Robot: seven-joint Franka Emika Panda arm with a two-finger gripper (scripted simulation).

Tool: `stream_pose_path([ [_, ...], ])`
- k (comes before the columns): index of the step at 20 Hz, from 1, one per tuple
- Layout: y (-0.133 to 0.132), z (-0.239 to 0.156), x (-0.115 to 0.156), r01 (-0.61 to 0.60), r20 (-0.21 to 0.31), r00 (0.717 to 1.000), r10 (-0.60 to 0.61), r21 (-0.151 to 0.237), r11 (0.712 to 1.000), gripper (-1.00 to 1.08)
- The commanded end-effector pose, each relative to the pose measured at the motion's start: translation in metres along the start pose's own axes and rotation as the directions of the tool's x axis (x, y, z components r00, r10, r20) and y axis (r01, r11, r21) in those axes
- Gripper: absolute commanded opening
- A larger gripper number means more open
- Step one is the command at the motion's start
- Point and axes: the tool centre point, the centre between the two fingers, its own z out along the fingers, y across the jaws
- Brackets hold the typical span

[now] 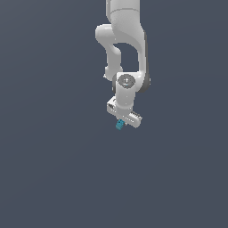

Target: Pick up the object and move it to a goal position.

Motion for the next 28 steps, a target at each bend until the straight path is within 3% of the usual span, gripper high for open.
stream_pose_path([
  [1,-0.006,-0.014,0.003,0.0,-0.001,1.0,0.0,0.001,1.0,-1.0],
  [28,-0.103,-0.238,0.06,-0.001,-0.002,1.0,0.001,0.0,1.0,-1.0],
])
